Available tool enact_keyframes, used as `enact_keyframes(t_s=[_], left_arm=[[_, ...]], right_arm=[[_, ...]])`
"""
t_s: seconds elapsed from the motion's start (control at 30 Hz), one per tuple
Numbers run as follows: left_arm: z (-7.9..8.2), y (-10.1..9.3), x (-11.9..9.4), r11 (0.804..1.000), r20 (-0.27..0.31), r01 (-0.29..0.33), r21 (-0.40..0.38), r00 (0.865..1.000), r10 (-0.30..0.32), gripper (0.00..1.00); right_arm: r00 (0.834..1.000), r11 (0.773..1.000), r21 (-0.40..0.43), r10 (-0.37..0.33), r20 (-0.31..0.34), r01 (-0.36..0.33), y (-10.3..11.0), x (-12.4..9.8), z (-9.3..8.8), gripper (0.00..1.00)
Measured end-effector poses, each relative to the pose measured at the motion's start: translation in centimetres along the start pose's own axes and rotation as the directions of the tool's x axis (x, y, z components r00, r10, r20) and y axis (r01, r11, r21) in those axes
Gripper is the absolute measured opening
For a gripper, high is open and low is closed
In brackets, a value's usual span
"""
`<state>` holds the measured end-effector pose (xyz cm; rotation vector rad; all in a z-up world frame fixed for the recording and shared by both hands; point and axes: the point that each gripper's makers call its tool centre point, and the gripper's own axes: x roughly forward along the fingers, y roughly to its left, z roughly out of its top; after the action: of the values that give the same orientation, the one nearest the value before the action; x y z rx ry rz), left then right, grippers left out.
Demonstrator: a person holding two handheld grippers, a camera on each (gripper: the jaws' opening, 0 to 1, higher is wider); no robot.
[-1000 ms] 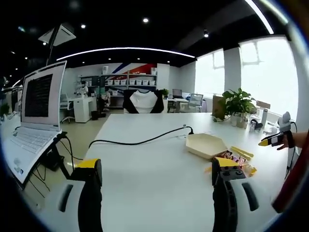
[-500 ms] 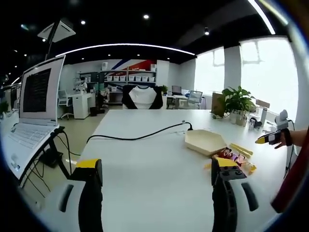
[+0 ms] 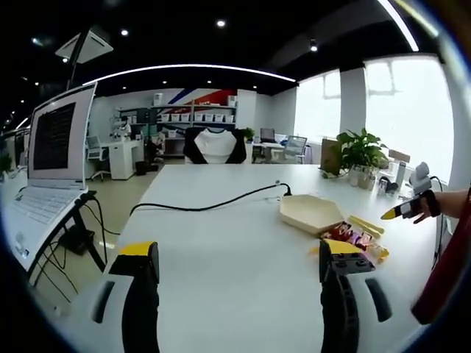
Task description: Place the target food into the container with the food tongs after gripping and lifting it, then release it inside without dropping or visibly crushing the food.
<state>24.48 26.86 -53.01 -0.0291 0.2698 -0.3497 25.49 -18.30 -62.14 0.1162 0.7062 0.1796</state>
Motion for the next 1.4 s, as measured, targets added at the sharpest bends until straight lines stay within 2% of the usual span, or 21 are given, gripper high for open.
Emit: enact_keyframes(t_s=[0.13,0.27,0.37,0.53,0.63,0.87,1.23,1.4], left_arm=[[-0.4,-0.1,0.0,1.0,-0.014,0.002,-0.001,1.0,-0.002,0.94],[-0.4,-0.4,-0.1,1.0,-0.018,0.0,0.021,1.0,0.0,0.93],[-0.4,-0.4,-0.1,1.0,-0.017,0.002,0.02,1.0,-0.001,0.93],[-0.6,-0.6,-0.2,1.0,-0.027,0.006,0.011,1.0,-0.006,0.93],[-0.7,-0.9,-0.2,1.0,-0.034,0.01,0.022,0.999,-0.01,0.91],[-0.5,-1.0,-0.4,1.0,-0.03,0.013,0.027,0.999,-0.012,0.91],[-0.5,-1.6,-0.6,0.999,-0.032,0.032,0.041,0.999,-0.031,0.91],[-0.3,-1.8,-0.6,0.997,-0.036,0.042,0.06,0.999,-0.04,0.91]], right_arm=[[1.0,1.0,-0.006,0.007,-0.022,-0.007,0.2,0.3,-0.2,0.44],[1.0,0.999,-0.053,-0.011,-0.003,0.011,0.4,0.6,0.3,0.46],[1.0,0.999,-0.042,0.012,-0.02,-0.013,0.8,1.0,0.1,0.46],[1.0,0.999,-0.05,0.001,-0.024,-0.002,0.7,1.5,0.1,0.46],[0.999,1.0,-0.021,0.002,-0.048,-0.004,0.7,2.2,-0.3,0.45],[0.996,1.0,-0.016,-0.007,-0.085,0.006,0.8,3.1,-1.0,0.45],[0.994,0.999,-0.016,-0.043,-0.098,0.042,0.1,3.4,-1.4,0.46],[0.994,0.999,-0.014,-0.035,-0.107,0.034,0.5,3.7,-1.6,0.46]])
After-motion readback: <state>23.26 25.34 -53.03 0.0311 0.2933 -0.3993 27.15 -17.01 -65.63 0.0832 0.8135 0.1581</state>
